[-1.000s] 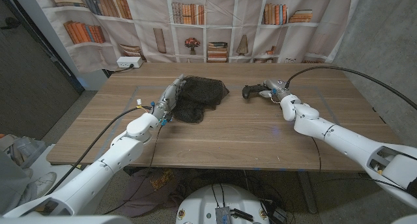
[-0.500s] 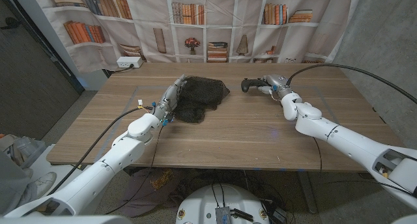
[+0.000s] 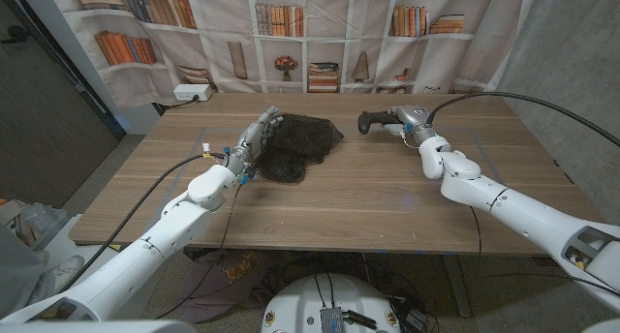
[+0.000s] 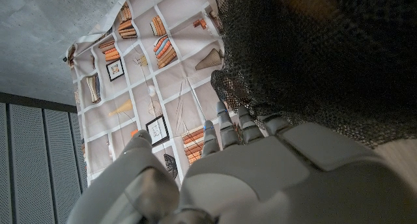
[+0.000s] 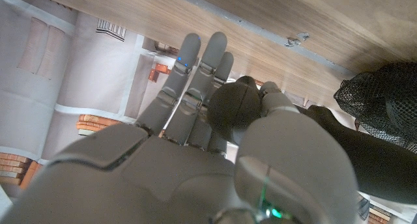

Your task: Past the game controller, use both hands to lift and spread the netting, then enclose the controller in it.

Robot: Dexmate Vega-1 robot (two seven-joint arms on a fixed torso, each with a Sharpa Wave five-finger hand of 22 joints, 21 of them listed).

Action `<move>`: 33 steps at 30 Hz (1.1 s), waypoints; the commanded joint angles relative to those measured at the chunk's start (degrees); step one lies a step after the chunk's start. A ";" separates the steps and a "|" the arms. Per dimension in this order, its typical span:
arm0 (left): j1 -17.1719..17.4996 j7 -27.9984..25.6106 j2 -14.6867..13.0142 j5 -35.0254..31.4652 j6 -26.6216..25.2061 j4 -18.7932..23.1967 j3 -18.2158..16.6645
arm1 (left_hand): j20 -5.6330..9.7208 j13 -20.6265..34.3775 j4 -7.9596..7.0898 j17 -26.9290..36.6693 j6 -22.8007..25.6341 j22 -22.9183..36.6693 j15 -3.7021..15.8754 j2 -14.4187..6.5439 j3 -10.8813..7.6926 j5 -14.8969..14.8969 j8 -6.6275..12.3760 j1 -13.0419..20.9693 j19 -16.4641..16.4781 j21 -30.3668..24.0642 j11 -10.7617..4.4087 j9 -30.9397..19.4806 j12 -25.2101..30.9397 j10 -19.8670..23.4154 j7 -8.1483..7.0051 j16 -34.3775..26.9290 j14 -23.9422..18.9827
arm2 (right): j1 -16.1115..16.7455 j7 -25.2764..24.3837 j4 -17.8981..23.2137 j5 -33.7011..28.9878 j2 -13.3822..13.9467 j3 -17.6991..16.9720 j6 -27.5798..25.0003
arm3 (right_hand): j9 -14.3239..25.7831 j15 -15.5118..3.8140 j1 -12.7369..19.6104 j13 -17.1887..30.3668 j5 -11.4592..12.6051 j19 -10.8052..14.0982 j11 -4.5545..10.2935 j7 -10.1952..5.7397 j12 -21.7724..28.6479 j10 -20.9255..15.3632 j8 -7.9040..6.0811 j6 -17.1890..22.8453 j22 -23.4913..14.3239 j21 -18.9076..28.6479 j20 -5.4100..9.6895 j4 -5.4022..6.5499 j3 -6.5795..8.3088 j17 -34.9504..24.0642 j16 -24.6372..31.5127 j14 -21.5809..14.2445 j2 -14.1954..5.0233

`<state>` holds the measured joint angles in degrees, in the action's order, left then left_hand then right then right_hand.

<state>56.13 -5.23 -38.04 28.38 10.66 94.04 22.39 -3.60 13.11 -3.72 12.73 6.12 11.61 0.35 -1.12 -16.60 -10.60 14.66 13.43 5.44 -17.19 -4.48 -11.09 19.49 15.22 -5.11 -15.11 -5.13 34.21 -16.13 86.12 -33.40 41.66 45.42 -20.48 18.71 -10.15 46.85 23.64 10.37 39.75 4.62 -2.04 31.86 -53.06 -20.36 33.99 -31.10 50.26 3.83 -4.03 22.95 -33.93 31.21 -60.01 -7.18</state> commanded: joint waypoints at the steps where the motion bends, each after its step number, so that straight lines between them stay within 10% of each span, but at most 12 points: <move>1: 2.46 -6.52 -1.60 -4.60 -1.69 6.02 -1.77 | -0.49 1.10 -0.07 1.03 7.34 0.33 0.54 -0.17 0.32 0.22 2.16 -0.06 0.95 -0.53 -1.09 -0.48 2.31 3.55 0.27 -1.09 -3.17 | 1.14 0.81 2.49 -0.85 0.95 -1.16 -0.87 | 0.13 -3.12 -2.36 0.13 -0.08 -0.34 2.17 -0.12 0.11 -2.36 -0.46 0.82 -0.33 0.60 8.23 12.17 13.00 -0.40 0.36 -0.64 -4.72; 14: 4.64 -13.07 -2.10 -9.02 -5.77 10.09 -3.51 | -1.87 2.42 1.21 2.26 14.38 0.38 2.00 -1.40 -1.11 0.32 3.41 2.39 3.11 -1.31 -2.43 -0.61 5.40 7.87 0.25 -3.69 -9.79 | 1.33 1.85 2.69 -0.98 1.17 -1.68 -1.00 | 0.23 -3.10 -2.28 -0.36 -0.31 -1.38 2.32 -0.14 -0.68 -2.25 -0.21 1.13 -0.86 1.74 8.16 11.65 13.65 -0.92 -0.12 -0.07 -4.48; 27: 6.07 -13.80 -3.73 -8.47 -11.30 11.93 -4.68 | -4.47 2.34 3.25 2.57 11.69 0.43 -1.36 -1.51 -2.45 0.47 0.46 5.21 5.37 -2.31 -0.95 -0.55 -2.35 -9.41 -5.10 -3.02 -9.89 | 1.47 2.41 2.66 -0.76 1.24 -1.78 -0.18 | 0.35 -3.10 -2.51 -0.40 -0.43 -2.38 1.98 -0.26 -1.08 -2.43 0.07 1.35 -1.30 2.88 8.13 11.46 13.93 -1.11 -0.72 0.35 -4.37; 33: 6.77 -14.99 -4.97 -9.19 -14.49 13.69 -4.94 | -4.77 1.20 4.11 1.86 2.96 0.38 -0.61 -1.28 -2.83 0.63 -3.68 6.08 6.32 -2.85 -0.83 -0.38 -5.02 -14.14 -6.03 -2.36 -12.31 | 1.31 2.71 2.20 -0.67 1.17 -1.70 0.29 | 0.42 -3.10 -2.66 -0.40 -0.46 -2.70 2.03 -0.33 -1.29 -2.36 0.15 1.52 -1.45 3.36 8.13 11.43 13.98 -1.04 -1.05 0.56 -4.34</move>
<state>61.57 -18.58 -41.29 19.83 0.92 105.15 18.27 -8.30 14.41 0.17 14.62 11.49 11.87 -0.31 -2.51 -19.38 -10.16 11.91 19.24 11.37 -19.72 -5.31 -11.44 14.89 1.96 -11.07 -17.85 -17.10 35.61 -14.05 88.72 -34.28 42.82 43.70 -21.06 19.04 -9.92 46.85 23.10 9.94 37.28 4.64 -1.85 30.71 -53.07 -20.30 34.39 -32.28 53.04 3.37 -5.14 24.06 -34.76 30.49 -59.77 -7.18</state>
